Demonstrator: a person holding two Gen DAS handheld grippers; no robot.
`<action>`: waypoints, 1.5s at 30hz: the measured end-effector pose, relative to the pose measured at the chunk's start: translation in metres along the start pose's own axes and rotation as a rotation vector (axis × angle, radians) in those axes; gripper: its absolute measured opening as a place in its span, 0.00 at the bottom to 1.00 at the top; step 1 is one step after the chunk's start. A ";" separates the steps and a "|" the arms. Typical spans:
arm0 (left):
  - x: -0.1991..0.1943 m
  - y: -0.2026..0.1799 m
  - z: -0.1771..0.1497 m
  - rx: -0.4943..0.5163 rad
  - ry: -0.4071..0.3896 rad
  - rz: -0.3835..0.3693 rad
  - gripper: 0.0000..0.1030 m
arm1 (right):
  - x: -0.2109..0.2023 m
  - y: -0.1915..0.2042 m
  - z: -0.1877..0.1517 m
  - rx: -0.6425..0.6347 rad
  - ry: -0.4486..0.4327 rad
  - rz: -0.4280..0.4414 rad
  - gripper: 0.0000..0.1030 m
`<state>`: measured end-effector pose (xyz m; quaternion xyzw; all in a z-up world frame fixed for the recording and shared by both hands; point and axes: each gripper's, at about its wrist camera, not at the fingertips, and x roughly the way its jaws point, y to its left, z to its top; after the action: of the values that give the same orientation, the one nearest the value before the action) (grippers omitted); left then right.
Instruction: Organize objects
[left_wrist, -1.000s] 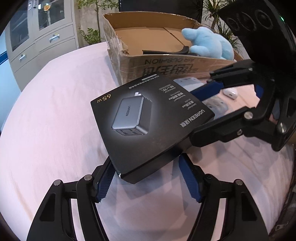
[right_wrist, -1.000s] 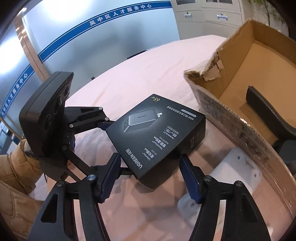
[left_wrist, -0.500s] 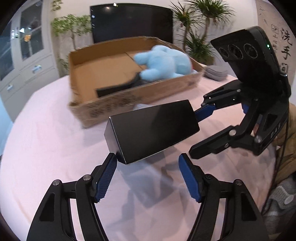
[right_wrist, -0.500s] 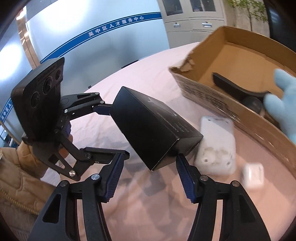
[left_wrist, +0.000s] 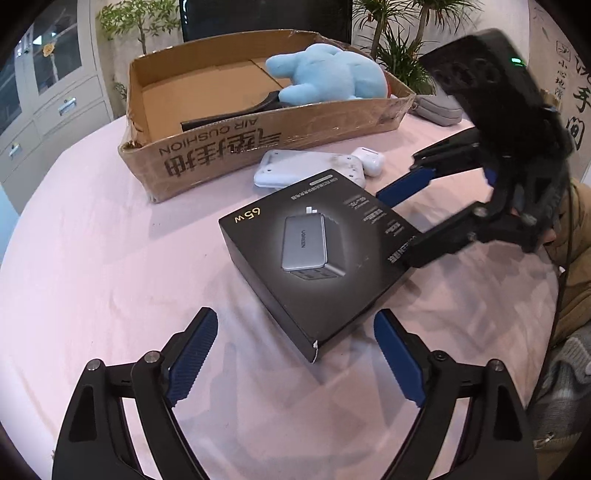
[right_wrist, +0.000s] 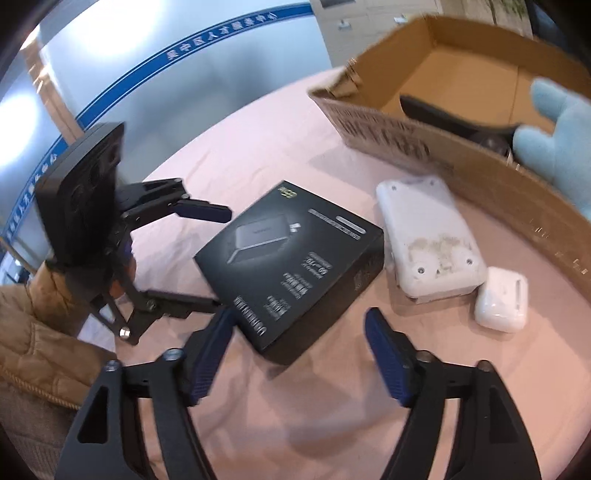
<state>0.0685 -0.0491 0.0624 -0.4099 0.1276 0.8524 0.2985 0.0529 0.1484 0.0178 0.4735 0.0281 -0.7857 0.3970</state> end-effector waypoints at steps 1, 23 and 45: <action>-0.003 0.001 0.002 -0.002 -0.011 -0.017 0.86 | 0.001 -0.004 0.002 0.025 0.001 0.014 0.75; 0.033 0.003 0.014 0.038 -0.019 -0.070 0.86 | 0.015 -0.023 0.018 0.176 -0.029 0.089 0.68; 0.010 -0.034 0.003 0.094 -0.051 -0.129 0.86 | -0.014 0.009 -0.027 0.134 -0.020 0.060 0.65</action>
<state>0.0823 -0.0171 0.0575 -0.3810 0.1333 0.8345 0.3750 0.0812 0.1616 0.0168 0.4920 -0.0427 -0.7782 0.3880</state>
